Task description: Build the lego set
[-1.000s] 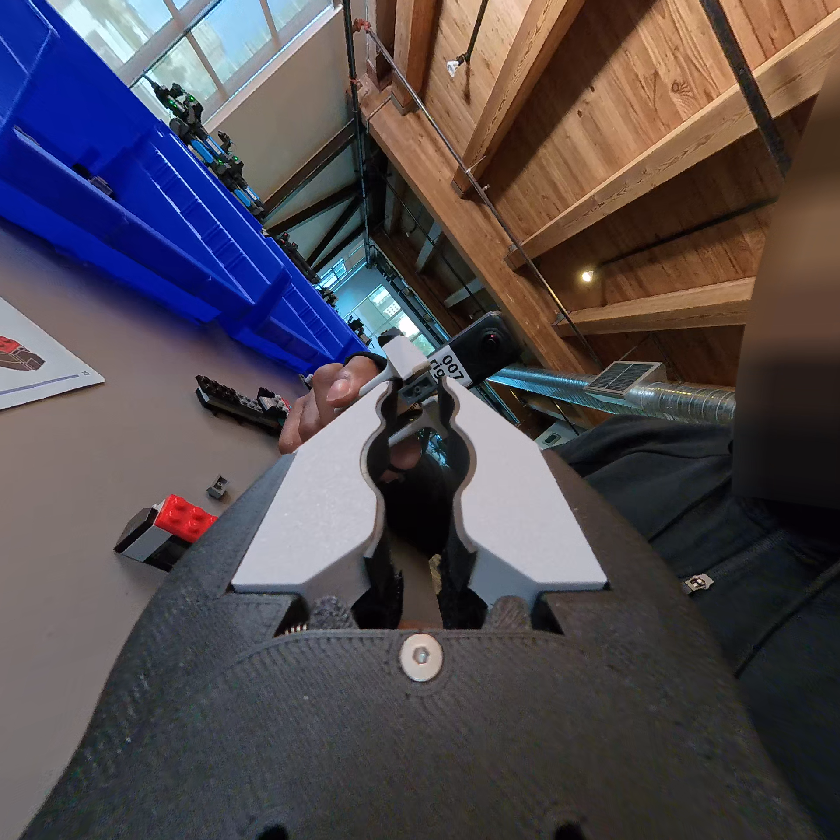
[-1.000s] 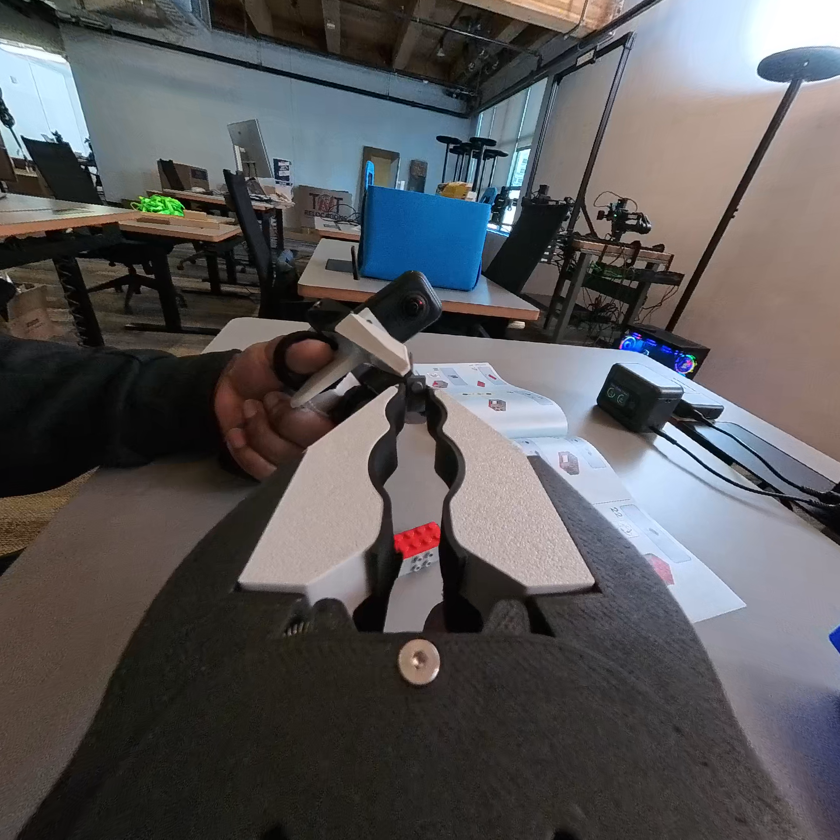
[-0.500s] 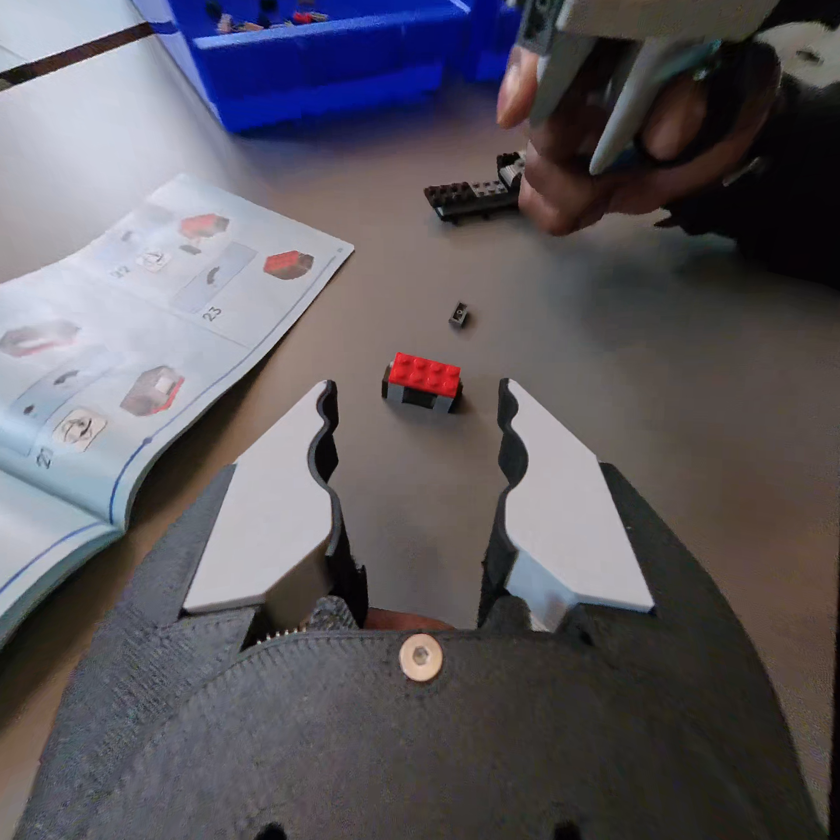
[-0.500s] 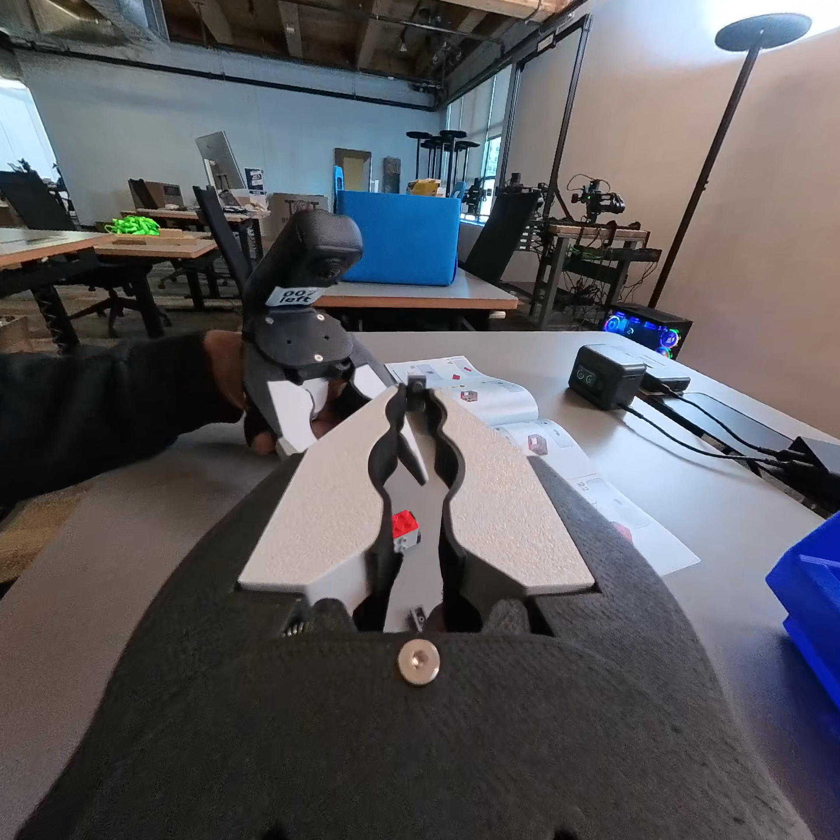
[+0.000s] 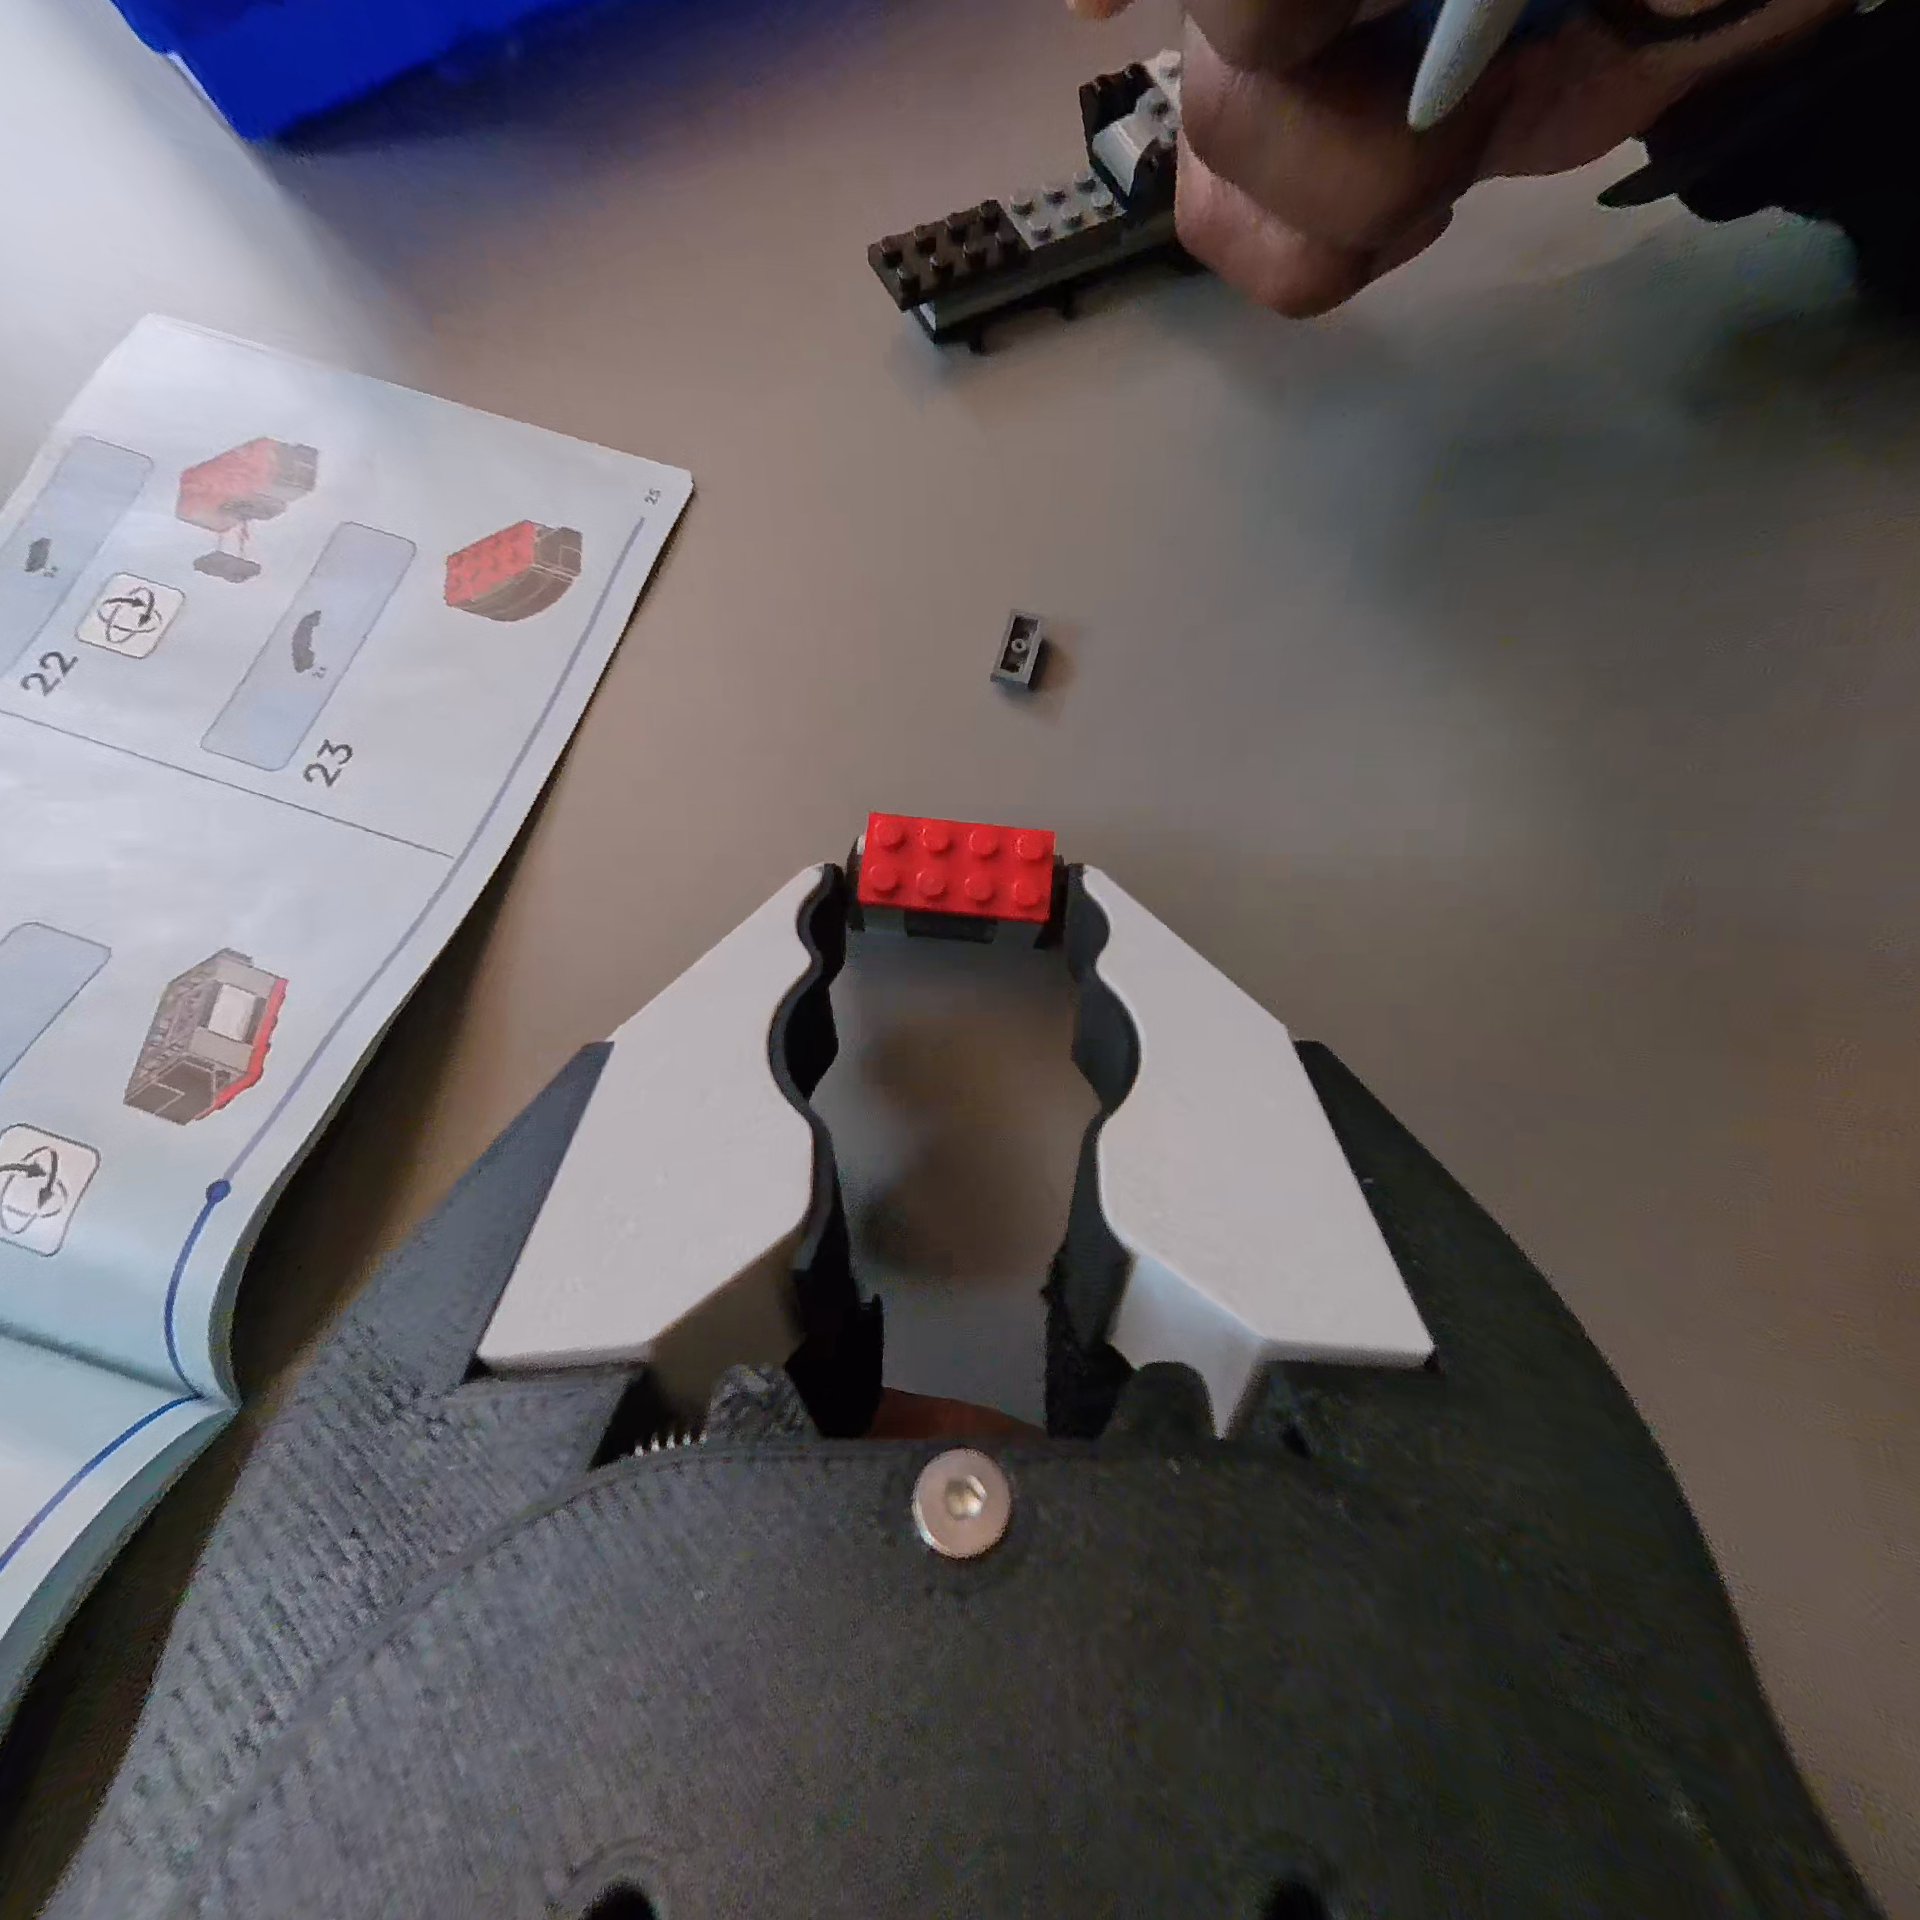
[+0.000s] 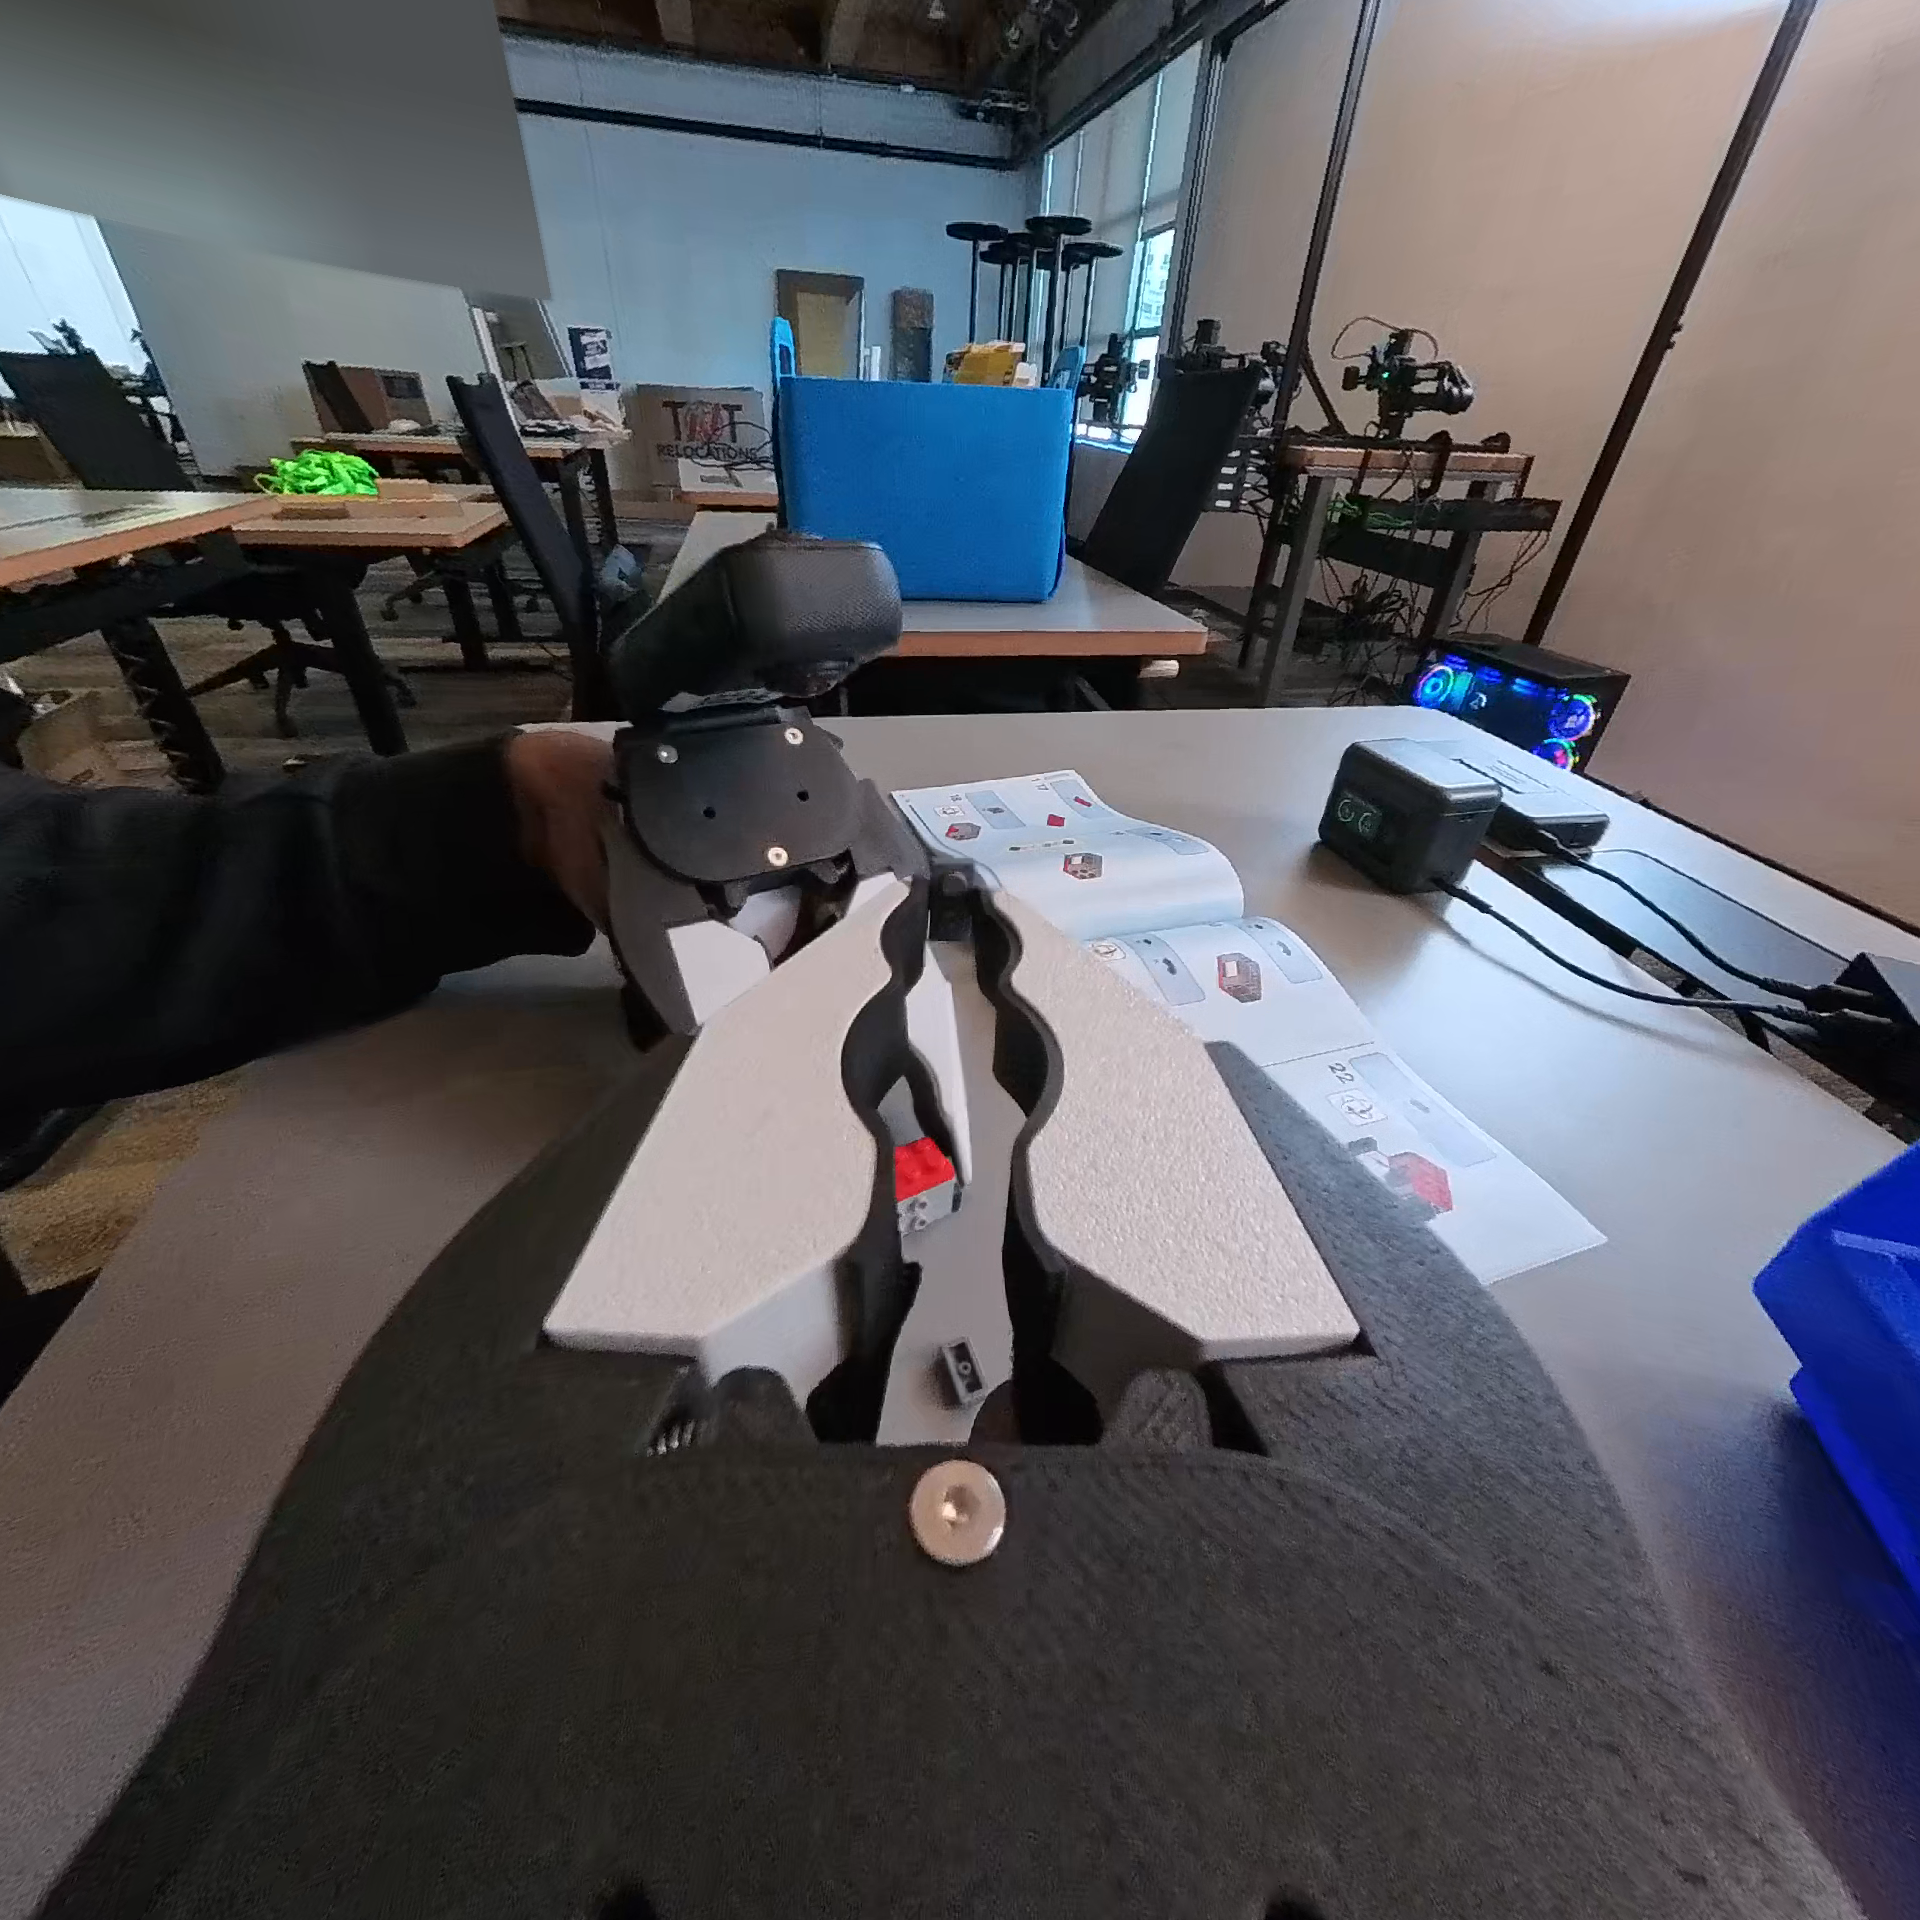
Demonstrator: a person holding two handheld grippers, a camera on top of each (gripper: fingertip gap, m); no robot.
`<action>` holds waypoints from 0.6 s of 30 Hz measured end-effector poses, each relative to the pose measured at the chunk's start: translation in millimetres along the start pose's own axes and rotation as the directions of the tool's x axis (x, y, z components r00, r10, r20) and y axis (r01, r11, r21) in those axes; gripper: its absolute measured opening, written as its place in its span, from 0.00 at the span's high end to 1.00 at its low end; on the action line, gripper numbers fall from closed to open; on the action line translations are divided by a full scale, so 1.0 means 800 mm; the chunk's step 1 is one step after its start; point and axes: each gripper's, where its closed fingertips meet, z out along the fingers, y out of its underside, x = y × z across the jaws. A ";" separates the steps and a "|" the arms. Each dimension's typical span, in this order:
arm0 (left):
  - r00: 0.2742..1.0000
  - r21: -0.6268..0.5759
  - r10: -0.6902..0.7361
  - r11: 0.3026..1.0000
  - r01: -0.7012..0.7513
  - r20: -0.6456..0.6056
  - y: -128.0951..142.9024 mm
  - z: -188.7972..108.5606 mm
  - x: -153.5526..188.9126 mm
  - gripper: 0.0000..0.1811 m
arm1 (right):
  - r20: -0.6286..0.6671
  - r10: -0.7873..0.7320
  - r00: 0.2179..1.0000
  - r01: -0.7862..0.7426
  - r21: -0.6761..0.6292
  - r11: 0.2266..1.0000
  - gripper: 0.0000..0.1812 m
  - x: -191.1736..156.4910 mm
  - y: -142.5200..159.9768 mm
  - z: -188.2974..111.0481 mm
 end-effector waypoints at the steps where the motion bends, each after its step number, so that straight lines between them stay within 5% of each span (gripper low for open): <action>1: 1.000 0.001 0.002 1.000 -0.002 -0.006 0.000 0.000 0.001 0.76 | 0.005 -0.001 1.000 0.001 -0.006 1.000 0.96 -0.001 0.001 0.000; 4: 0.998 0.093 -0.017 0.995 0.022 -0.053 -0.013 -0.010 0.007 0.76 | 0.031 0.002 1.000 -0.001 -0.028 1.000 0.96 -0.006 0.002 0.001; 7: 0.988 0.333 -0.048 0.938 0.096 -0.149 -0.051 -0.042 0.017 0.76 | 0.073 0.004 0.997 0.000 -0.051 0.999 0.96 -0.014 -0.005 -0.002; 12: 0.980 0.716 0.002 0.682 0.146 -0.201 -0.096 -0.120 0.030 0.77 | 0.162 0.079 0.984 -0.070 -0.061 0.996 0.96 -0.031 -0.050 -0.006; 18: 0.979 0.871 0.058 0.468 0.147 -0.197 -0.112 -0.179 0.045 0.77 | 0.249 0.113 0.962 -0.039 -0.284 0.958 0.96 -0.054 -0.075 0.027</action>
